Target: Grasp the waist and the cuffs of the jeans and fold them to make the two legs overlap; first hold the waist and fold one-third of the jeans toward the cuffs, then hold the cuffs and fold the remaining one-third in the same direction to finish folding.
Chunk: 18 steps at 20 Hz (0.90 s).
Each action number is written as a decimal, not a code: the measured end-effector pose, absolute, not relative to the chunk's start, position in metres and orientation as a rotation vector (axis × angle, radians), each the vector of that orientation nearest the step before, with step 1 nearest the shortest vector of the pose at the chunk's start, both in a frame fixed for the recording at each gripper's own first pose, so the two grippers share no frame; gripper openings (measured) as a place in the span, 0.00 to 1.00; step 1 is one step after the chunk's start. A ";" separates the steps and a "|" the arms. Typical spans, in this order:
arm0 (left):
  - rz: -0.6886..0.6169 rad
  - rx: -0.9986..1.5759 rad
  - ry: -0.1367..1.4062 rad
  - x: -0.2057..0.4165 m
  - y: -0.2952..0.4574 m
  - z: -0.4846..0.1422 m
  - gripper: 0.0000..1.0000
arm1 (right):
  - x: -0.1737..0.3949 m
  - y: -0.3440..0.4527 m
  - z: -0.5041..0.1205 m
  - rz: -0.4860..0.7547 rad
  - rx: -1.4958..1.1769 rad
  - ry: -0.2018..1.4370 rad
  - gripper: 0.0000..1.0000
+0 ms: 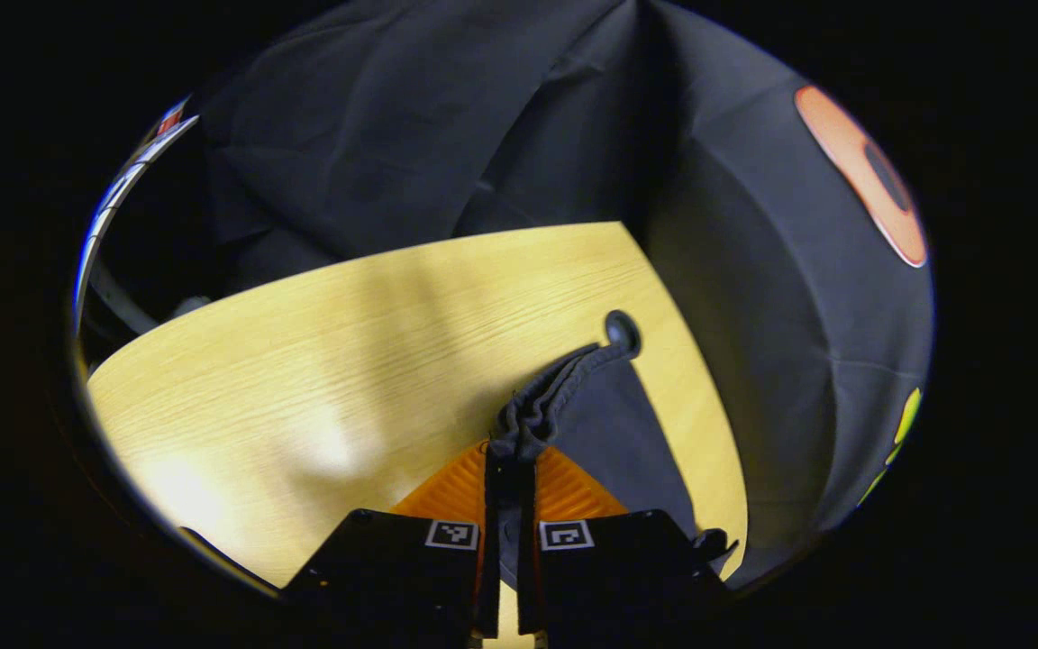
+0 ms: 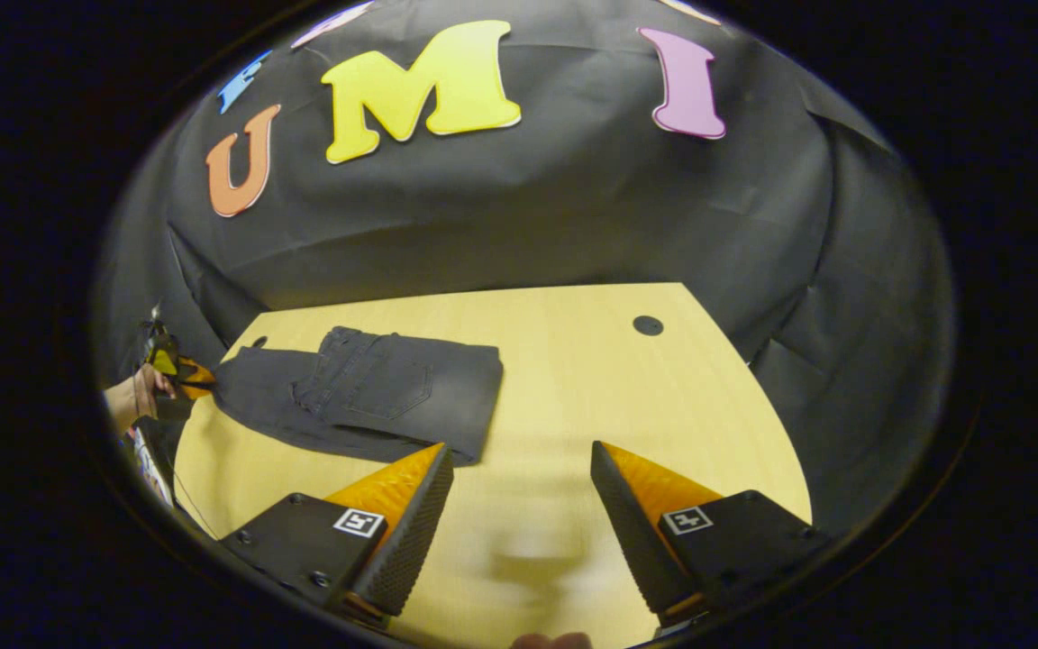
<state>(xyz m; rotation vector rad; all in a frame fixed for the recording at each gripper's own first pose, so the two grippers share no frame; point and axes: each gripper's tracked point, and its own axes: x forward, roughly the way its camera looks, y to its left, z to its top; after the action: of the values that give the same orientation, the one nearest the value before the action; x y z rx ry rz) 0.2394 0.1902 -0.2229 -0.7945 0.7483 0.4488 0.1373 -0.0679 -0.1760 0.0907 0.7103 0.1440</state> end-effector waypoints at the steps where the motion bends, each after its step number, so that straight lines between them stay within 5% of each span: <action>1: 0.410 -0.747 0.717 0.243 0.184 -0.204 0.10 | 0.136 -0.071 -0.172 0.141 0.090 0.695 0.96; 11: -0.029 -0.420 0.328 0.246 -0.031 0.020 0.10 | 0.092 -0.102 -0.143 0.140 0.068 0.629 0.93; 18: -0.151 -0.109 0.252 0.240 -0.191 -0.005 0.09 | 0.061 -0.172 -0.152 0.051 0.078 0.646 0.93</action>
<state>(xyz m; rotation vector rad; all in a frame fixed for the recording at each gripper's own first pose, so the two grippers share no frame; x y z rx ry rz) 0.2405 -0.1908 -0.0046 -0.1093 0.2518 -0.1507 0.0608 -0.1716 -0.1519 0.0775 0.6462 0.0506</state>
